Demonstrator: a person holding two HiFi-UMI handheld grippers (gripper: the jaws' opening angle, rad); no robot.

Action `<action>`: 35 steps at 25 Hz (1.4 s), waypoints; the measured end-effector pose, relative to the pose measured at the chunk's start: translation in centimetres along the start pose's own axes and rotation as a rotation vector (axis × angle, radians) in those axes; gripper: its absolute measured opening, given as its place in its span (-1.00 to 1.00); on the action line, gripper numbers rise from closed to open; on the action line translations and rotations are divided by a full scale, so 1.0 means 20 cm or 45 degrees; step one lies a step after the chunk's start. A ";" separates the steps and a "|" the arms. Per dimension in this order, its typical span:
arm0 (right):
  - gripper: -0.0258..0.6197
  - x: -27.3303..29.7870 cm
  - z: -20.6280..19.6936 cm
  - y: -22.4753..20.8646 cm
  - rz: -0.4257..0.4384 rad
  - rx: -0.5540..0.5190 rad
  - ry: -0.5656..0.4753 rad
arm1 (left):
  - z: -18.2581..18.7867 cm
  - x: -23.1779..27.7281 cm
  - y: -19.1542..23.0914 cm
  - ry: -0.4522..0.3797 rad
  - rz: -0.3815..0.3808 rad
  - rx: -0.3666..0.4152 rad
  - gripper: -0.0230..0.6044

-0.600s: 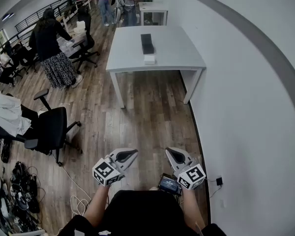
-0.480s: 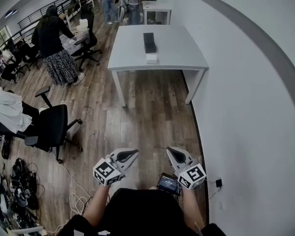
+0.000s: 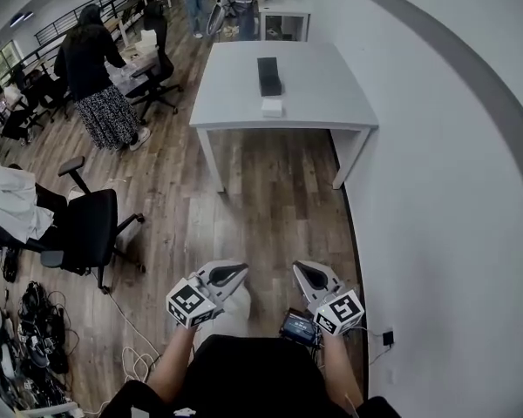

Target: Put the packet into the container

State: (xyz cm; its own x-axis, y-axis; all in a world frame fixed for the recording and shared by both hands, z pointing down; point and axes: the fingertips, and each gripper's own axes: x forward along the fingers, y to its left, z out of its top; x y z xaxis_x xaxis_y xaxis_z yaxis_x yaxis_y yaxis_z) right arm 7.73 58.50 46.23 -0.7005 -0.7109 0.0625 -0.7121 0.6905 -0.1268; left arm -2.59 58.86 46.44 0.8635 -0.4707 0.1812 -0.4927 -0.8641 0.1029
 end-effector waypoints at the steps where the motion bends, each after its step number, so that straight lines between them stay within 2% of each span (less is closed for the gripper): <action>1: -0.85 0.05 -0.01 -0.04 -0.006 0.003 0.004 | 0.01 0.03 0.05 -0.003 -0.008 -0.004 -0.90; 4: -0.85 0.23 0.00 -0.18 -0.016 0.003 0.010 | 0.01 0.12 0.23 -0.011 -0.043 -0.014 -0.90; 9: -0.85 0.63 0.10 -0.42 -0.038 0.006 0.011 | 0.11 0.23 0.68 -0.039 -0.051 -0.054 -0.90; 14: -0.86 1.01 0.20 -0.60 -0.052 0.012 -0.007 | 0.23 0.30 1.08 -0.042 -0.082 -0.025 -0.90; 19: -0.85 1.35 0.29 -0.78 -0.093 -0.018 -0.017 | 0.29 0.34 1.44 -0.063 -0.099 -0.053 -0.90; 23: -0.85 1.54 0.32 -0.89 -0.095 -0.034 -0.001 | 0.29 0.38 1.68 -0.064 -0.090 -0.076 -0.90; 28: -0.85 1.67 0.30 -1.06 -0.110 -0.018 0.043 | 0.28 0.51 1.88 -0.073 -0.093 -0.119 -0.90; 35: -0.85 1.88 0.30 -1.46 -0.141 -0.003 0.049 | 0.30 0.80 2.19 -0.028 -0.105 -0.113 -0.90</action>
State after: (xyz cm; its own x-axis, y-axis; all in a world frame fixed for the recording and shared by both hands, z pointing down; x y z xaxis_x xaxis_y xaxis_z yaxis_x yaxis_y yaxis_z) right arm 2.43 10.81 46.37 -0.6188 -0.7772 0.1143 -0.7853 0.6084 -0.1146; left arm -9.75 12.53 48.01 0.9033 -0.4031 0.1471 -0.4264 -0.8815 0.2030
